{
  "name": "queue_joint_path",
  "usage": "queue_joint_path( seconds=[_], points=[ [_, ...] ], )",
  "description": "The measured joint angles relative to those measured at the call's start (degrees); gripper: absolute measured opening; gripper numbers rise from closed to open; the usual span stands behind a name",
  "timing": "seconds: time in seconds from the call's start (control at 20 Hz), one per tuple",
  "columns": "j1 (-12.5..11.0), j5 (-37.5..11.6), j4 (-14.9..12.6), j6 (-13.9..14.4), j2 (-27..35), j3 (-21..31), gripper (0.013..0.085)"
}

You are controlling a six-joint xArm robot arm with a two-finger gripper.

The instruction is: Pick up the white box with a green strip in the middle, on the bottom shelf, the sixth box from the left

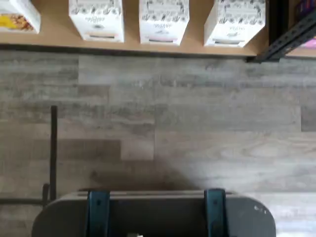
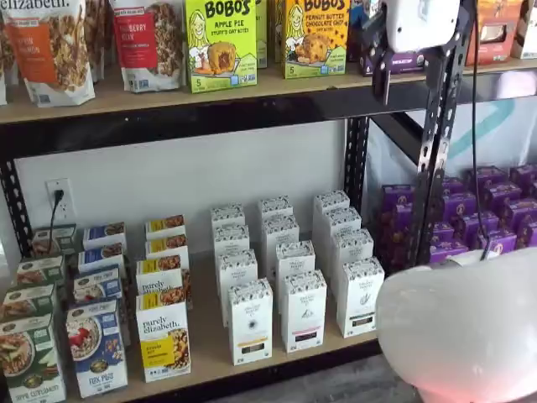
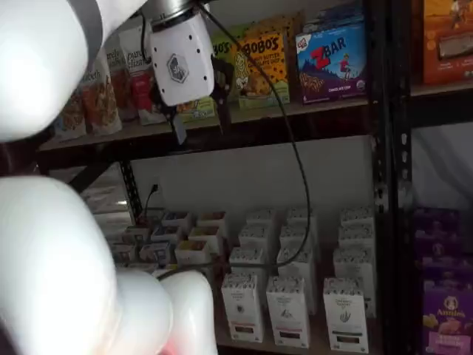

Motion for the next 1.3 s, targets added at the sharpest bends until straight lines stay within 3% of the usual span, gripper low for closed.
queue_joint_path(
  seconds=[0.4, 0.65, 1.0, 1.3],
  points=[
    [-5.9, -10.3, 2.4, -5.0, -3.2, 11.1, 0.0850],
    [-7.9, -17.5, 2.4, -6.9, -4.8, 18.9, 0.0850],
    [-9.5, -31.8, 2.1, -8.2, -3.1, 31.4, 0.0850],
    [-9.6, -43.9, 2.7, -8.5, 2.6, 38.1, 0.0850]
  ],
)
